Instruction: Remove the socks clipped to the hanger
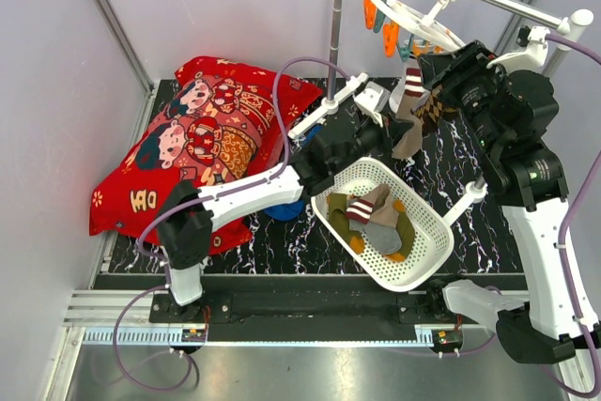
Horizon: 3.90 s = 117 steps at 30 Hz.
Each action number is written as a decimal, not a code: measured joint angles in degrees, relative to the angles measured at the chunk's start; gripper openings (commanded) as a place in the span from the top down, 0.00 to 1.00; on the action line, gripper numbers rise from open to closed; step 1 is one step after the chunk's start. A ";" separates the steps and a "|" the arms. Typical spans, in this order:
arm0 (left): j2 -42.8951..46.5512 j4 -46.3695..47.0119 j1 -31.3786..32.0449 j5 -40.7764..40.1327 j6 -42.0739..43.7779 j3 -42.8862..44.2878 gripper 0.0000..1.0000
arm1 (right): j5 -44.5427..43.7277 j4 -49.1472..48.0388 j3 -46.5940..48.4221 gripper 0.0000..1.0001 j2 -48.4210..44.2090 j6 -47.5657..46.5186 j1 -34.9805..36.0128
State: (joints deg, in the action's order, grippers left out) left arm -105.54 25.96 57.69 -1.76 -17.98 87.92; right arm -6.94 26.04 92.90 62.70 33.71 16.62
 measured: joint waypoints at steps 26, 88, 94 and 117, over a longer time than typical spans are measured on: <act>2.38 -0.63 6.58 -4.22 6.03 -2.27 1.00 | -13.75 21.64 17.79 0.34 13.44 -20.35 0.20; 7.21 0.90 11.37 -6.82 -2.47 -28.04 0.25 | -11.21 17.70 19.52 1.00 18.12 -7.48 -0.31; 11.89 0.90 14.21 -12.61 -2.99 -29.99 0.01 | -9.77 16.57 18.99 1.00 17.81 -5.18 -0.31; 5.86 -3.52 6.16 -16.57 7.63 -10.23 0.03 | -5.31 11.69 14.86 1.00 16.15 3.56 -0.35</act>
State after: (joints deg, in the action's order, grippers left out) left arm -99.68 22.44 63.86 -18.33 -10.35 77.69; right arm -12.25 37.74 107.77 78.85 37.28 16.27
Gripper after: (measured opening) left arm 0.980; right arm 0.047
